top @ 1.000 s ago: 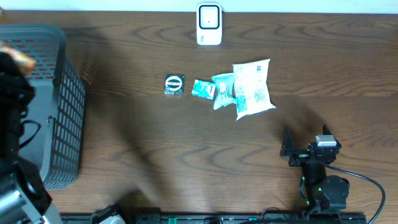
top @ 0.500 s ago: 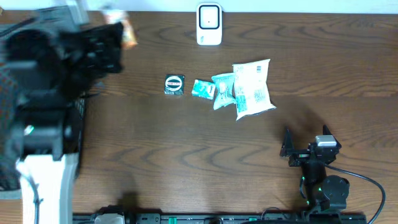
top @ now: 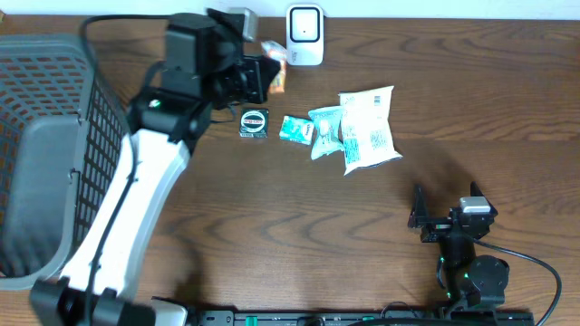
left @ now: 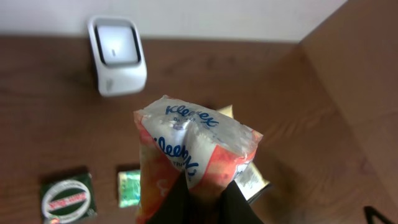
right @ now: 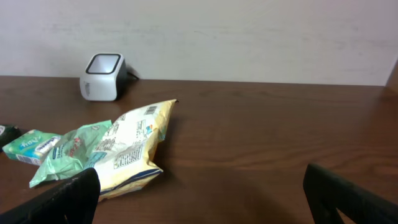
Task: Scan the item barcode
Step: 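Lift the Kleenex pack and carry it toward the scanner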
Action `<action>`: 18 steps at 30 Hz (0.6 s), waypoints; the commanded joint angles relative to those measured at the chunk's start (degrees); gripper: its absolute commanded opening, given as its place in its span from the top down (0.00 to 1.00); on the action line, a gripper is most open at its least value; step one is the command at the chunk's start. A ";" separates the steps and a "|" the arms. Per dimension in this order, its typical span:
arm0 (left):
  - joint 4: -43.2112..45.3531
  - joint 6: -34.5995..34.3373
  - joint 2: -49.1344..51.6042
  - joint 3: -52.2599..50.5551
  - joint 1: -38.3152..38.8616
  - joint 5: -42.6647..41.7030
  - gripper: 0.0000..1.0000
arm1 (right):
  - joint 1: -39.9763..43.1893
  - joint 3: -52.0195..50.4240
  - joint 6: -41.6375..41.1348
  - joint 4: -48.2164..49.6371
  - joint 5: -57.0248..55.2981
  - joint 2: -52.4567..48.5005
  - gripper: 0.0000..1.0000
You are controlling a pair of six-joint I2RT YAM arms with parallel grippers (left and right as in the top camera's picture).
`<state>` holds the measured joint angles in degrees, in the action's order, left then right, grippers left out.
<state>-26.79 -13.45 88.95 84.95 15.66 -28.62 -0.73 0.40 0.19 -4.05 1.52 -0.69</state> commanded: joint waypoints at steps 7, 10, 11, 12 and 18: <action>-1.38 0.94 10.10 0.46 2.43 -0.70 0.92 | -0.44 -0.09 -0.98 -0.22 0.11 0.31 0.01; -2.86 0.94 12.59 0.46 2.86 -0.70 0.92 | -0.44 -0.09 -0.98 -0.22 0.11 0.31 0.01; -3.54 0.94 13.20 0.46 2.93 -0.44 0.92 | -0.44 -0.09 -0.98 -0.22 0.11 0.31 0.01; -4.37 0.92 13.81 0.46 3.04 0.00 0.92 | -0.44 -0.09 -0.98 -0.22 0.11 0.31 0.01; -13.53 -2.25 15.34 0.46 3.08 12.92 0.92 | -0.44 -0.09 -0.98 -0.22 0.11 0.31 0.01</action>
<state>-37.85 -13.87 103.77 84.93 18.74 -24.36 -0.73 0.40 0.19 -4.03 1.52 -0.69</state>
